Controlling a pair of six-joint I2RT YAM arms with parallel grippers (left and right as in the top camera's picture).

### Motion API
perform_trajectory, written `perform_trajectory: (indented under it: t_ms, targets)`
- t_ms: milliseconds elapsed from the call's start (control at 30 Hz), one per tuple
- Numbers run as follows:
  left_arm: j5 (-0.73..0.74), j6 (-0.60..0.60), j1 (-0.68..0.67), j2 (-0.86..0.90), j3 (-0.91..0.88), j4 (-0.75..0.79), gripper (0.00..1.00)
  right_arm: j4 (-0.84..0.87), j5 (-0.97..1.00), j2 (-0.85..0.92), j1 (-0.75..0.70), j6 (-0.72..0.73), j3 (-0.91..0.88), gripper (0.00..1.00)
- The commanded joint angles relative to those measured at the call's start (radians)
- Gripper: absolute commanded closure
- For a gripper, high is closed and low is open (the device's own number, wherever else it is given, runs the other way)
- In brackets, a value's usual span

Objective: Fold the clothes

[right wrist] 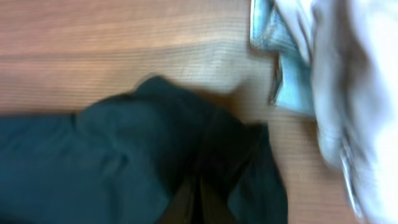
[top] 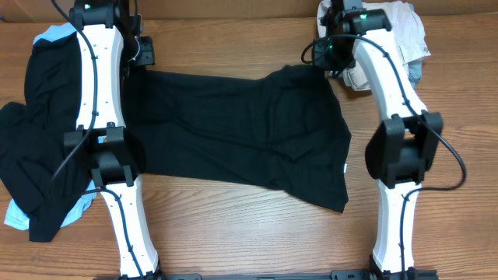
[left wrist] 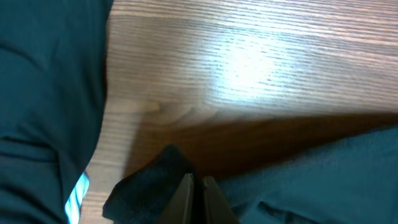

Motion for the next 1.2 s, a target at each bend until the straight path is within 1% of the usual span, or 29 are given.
perform_trajectory:
  t_ms: [0, 167, 300, 433, 600, 800, 933, 1100, 1133, 1167]
  targets:
    - [0.006, 0.016, 0.006, -0.113, 0.029, -0.037, 0.96, -0.095, -0.038, -0.214, -0.009, 0.034, 0.057, 0.96]
    - [0.004, 0.016, 0.006, -0.133, 0.029, -0.125, 0.96, -0.269, -0.037, -0.335, -0.007, 0.057, 0.057, 0.96]
    - [0.003, 0.024, 0.007, -0.132, 0.026, -0.182, 0.96, -0.412, -0.037, -0.372, -0.005, 0.065, 0.057, 0.96]
    - [0.003, 0.028, 0.007, -0.132, 0.021, -0.182, 0.96, -0.423, -0.052, -0.398, 0.001, 0.082, -0.028, 0.96]
    - [-0.075, 0.047, 0.007, -0.132, -0.052, -0.182, 0.96, -0.395, -0.043, -0.482, 0.013, 0.119, -0.287, 0.96]
    - [-0.081, 0.069, 0.007, -0.132, -0.237, -0.182, 0.96, -0.207, -0.038, -0.728, 0.013, 0.218, -0.712, 0.96]
    - [-0.111, 0.073, 0.005, -0.132, -0.354, -0.178, 0.96, -0.095, -0.090, -0.879, 0.013, 0.222, -0.981, 0.96]
    - [-0.121, 0.073, 0.005, -0.132, -0.459, -0.163, 0.96, -0.001, -0.090, -0.925, 0.012, 0.259, -1.183, 0.96]
    - [-0.125, 0.073, 0.005, -0.132, -0.475, -0.160, 0.94, 0.017, -0.090, -0.922, 0.012, 0.265, -1.207, 0.82]
    - [-0.128, 0.077, 0.005, -0.132, -0.488, -0.160, 0.81, 0.032, -0.090, -0.919, 0.011, 0.267, -1.224, 0.60]
